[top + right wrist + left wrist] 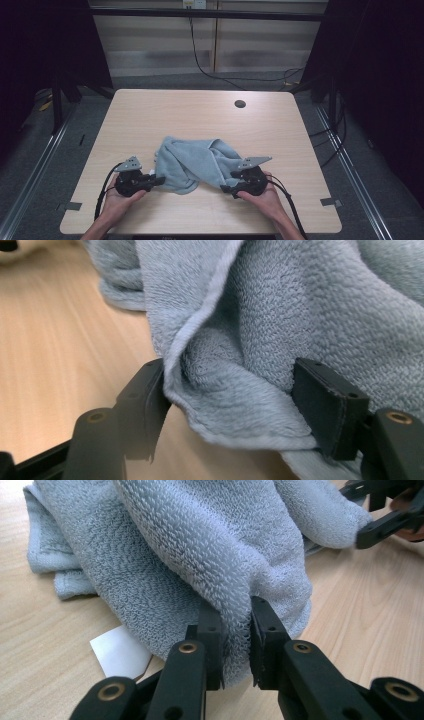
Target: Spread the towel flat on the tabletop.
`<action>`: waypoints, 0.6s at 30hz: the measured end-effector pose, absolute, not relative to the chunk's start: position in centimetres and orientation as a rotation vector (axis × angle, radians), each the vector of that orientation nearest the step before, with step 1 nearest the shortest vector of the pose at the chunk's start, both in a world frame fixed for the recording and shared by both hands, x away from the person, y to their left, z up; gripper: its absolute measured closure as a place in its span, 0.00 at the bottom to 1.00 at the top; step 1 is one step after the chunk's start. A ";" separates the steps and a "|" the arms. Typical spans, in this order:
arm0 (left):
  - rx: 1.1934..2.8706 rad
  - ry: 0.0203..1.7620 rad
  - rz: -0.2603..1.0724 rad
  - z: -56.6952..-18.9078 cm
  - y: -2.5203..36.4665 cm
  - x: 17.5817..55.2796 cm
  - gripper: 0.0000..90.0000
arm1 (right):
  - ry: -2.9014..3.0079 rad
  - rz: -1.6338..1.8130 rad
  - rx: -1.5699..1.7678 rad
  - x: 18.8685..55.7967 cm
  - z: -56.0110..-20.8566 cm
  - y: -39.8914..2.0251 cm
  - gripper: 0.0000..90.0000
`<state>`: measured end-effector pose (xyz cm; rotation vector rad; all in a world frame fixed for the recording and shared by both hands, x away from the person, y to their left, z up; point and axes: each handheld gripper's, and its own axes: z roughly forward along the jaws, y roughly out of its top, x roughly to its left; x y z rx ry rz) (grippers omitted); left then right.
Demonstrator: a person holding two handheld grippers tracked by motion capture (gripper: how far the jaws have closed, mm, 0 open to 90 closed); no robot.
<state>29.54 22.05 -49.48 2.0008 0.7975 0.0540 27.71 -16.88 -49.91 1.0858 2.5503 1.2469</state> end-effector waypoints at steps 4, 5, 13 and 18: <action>1.988 0.795 0.047 -49.4 22.1 29.6 0.89 | 2.535 1.207 1.077 28.1 -49.6 -16.9 0.71; 1.981 0.792 0.046 -49.2 22.2 29.6 0.90 | 2.535 1.224 1.077 28.1 -49.3 -17.1 0.78; 1.871 0.735 0.062 -46.0 21.2 29.9 0.92 | 2.371 1.440 1.055 29.0 -44.2 -18.8 0.89; 1.808 0.685 0.085 -43.6 20.6 30.2 0.92 | 2.291 1.502 1.004 29.5 -40.8 -19.2 0.91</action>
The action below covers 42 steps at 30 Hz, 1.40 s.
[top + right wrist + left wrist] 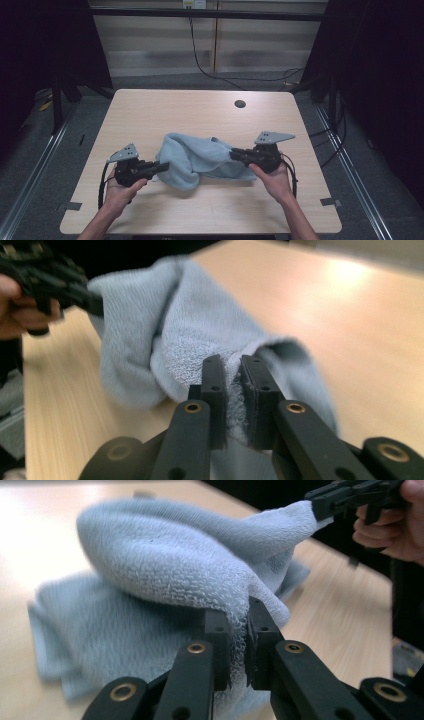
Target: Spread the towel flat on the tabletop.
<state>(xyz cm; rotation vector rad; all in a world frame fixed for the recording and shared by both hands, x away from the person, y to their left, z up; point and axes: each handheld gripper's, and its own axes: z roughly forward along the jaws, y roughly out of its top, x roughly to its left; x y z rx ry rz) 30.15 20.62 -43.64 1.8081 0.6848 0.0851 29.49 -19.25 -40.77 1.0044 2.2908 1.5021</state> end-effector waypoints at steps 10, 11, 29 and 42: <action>1.643 0.632 0.030 -39.2 20.2 31.3 0.92 | 2.094 1.641 0.973 31.8 -35.8 -19.8 0.92; 1.631 0.638 0.042 -38.9 20.2 31.5 0.92 | 2.080 1.645 0.985 32.3 -35.7 -19.8 0.92; 1.705 0.979 0.121 -45.2 24.2 35.0 0.57 | 2.210 1.329 1.263 34.5 -45.0 -21.5 0.60; 1.894 0.812 0.027 -47.8 24.7 29.3 0.67 | 2.169 1.321 1.299 30.3 -45.9 -25.4 0.50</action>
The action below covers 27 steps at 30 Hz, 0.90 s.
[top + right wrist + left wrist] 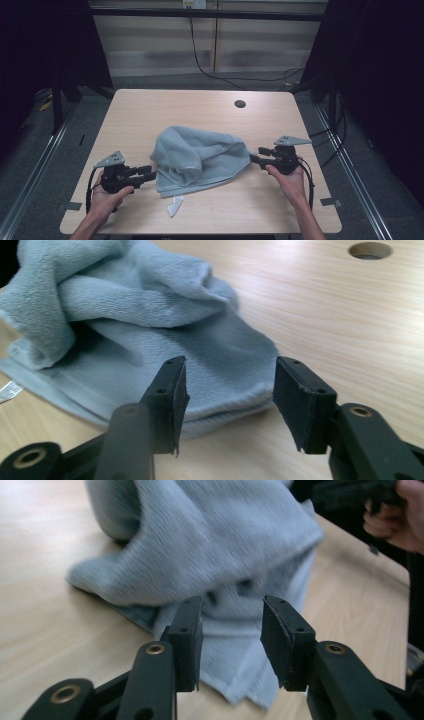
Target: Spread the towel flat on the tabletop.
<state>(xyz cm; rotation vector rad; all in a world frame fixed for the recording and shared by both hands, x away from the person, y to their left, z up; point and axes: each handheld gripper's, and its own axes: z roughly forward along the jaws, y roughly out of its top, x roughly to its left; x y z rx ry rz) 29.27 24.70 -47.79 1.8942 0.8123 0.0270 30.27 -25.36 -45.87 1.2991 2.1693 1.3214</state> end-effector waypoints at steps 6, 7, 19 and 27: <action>1.976 0.797 -0.017 -49.7 23.7 29.4 0.66 | 2.238 1.354 1.297 31.4 -47.7 -25.0 0.48; 1.988 0.797 -0.026 -49.9 23.6 29.4 0.64 | 2.262 1.342 1.292 31.5 -48.0 -24.6 0.54; 2.066 0.790 0.016 -50.8 22.4 29.5 0.51 | 2.304 1.430 1.162 30.9 -47.0 -22.3 1.00; 2.133 0.718 0.121 -50.7 21.6 28.9 0.60 | 2.275 1.390 1.228 31.2 -47.2 -24.1 0.68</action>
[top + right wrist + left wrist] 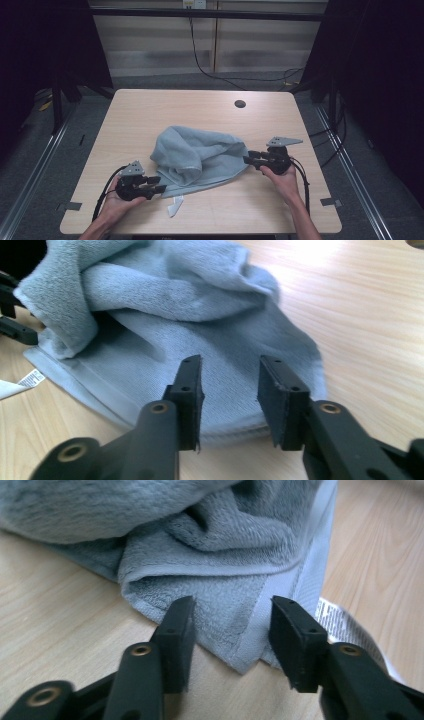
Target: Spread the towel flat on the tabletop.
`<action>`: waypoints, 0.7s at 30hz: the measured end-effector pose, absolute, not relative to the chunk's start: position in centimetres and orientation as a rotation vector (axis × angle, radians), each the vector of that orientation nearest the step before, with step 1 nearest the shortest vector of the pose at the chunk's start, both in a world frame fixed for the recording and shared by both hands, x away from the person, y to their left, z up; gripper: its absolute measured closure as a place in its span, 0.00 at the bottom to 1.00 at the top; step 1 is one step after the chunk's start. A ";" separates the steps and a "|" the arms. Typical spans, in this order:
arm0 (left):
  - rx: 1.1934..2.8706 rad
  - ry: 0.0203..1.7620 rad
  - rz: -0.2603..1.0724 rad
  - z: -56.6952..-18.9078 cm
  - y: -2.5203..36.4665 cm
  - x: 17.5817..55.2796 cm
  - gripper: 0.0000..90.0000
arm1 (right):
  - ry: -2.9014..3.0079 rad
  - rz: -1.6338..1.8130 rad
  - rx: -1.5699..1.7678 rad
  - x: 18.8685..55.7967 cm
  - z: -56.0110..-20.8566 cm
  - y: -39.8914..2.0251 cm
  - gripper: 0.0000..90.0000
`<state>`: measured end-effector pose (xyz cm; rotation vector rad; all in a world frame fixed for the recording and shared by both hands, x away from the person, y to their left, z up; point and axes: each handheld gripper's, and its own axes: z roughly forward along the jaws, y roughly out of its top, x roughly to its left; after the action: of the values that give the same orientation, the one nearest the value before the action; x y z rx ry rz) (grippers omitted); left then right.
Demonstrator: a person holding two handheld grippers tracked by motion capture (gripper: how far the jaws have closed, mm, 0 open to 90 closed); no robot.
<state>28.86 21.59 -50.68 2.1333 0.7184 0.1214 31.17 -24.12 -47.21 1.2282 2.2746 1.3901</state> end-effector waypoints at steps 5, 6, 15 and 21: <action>2.166 0.681 0.179 -50.6 20.9 28.5 0.65 | 2.326 1.380 1.209 31.3 -48.0 -23.6 0.61; 2.169 0.675 0.187 -50.6 20.9 28.6 0.76 | 2.348 1.382 1.193 31.4 -48.2 -23.2 0.60; 2.061 0.739 0.053 -50.3 22.2 29.4 0.90 | 2.525 1.286 1.121 31.1 -50.2 -20.4 0.52; 1.964 0.766 0.006 -49.6 23.2 29.6 0.92 | 2.598 1.286 1.038 29.7 -50.1 -19.5 0.48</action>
<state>29.64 23.25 -49.62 1.9640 0.7656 0.0055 29.69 -19.51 -50.13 1.0384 2.5977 1.2861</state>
